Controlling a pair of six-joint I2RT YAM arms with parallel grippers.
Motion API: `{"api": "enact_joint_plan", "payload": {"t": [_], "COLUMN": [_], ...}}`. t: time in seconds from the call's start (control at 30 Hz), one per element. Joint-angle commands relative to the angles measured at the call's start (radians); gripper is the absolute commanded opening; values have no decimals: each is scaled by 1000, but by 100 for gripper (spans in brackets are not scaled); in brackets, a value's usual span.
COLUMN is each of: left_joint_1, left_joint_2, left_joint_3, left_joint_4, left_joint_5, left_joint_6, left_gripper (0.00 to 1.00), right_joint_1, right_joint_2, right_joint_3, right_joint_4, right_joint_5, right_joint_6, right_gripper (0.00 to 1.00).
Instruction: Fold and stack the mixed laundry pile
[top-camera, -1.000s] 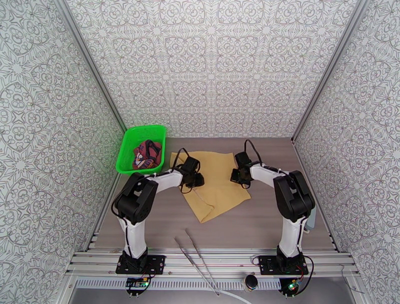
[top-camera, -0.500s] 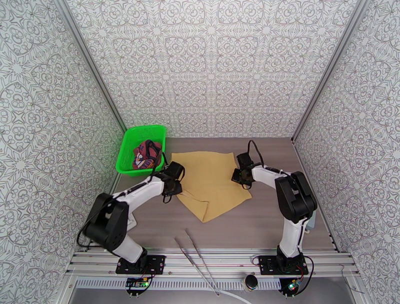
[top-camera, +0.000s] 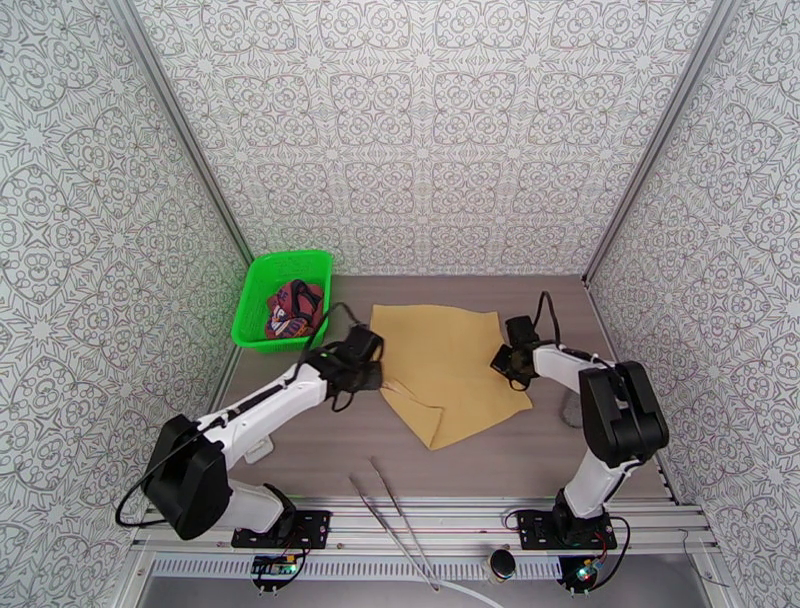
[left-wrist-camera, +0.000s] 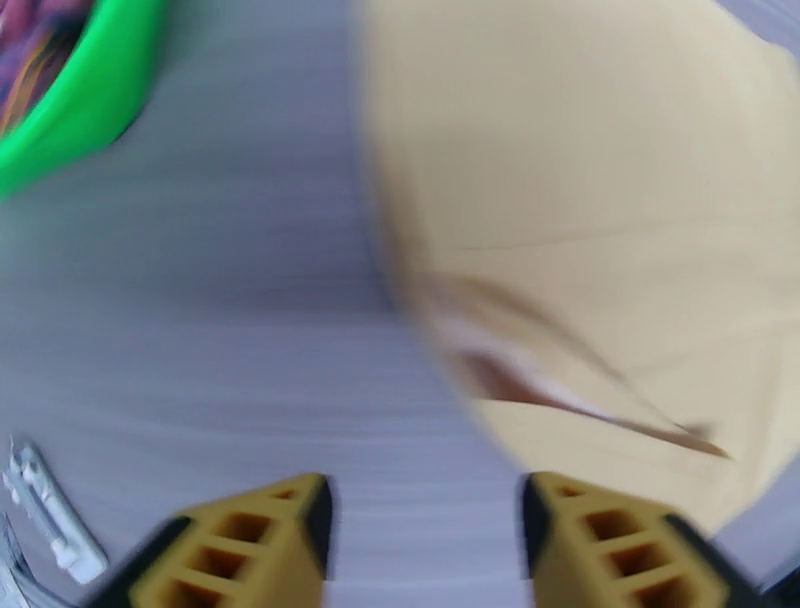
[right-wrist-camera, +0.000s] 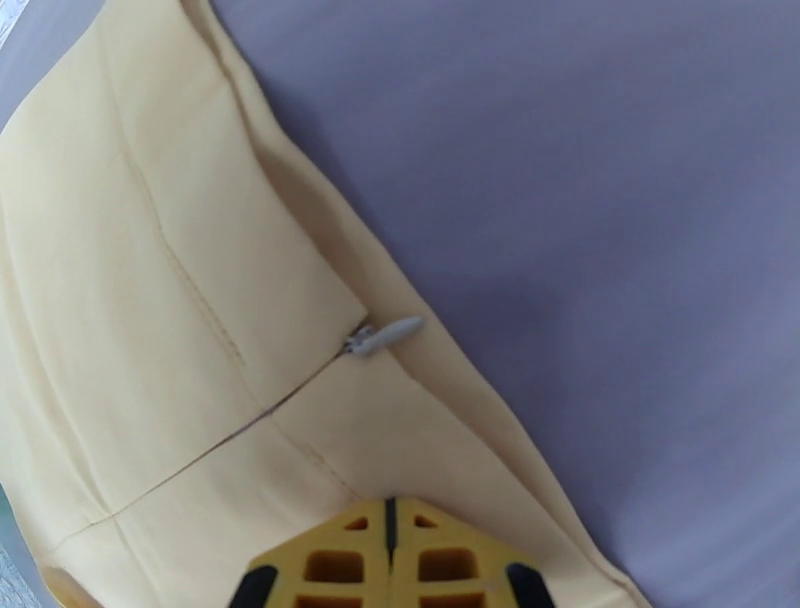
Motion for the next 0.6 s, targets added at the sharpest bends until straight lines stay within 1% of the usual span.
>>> {"api": "enact_joint_plan", "payload": {"t": [0.0,0.1,0.23,0.37,0.57], "left_joint_1": [-133,-250,-330,-369,-371], "left_joint_2": [58,123,245,363,450], "left_joint_3": [79,114,159,213,240], "left_joint_4": [-44,-67,-78,-64,-33], "left_joint_5": [-23,-30,-35,-77,-96], "left_joint_6": [102,97,28,-31,-75], "left_gripper": [68,70,70,68,61], "right_joint_1": [-3,-3,-4,-6,-9], "right_joint_2": [-32,-29,-39,-50,-55], "right_joint_3": [-30,-40,-59,-75,-92], "right_joint_4": [37,60,75,84,100], "right_joint_5": [-5,-36,-45,-56,-72], "right_joint_6": [46,53,51,41,33], "right_gripper": [0,0,0,0,0]}}
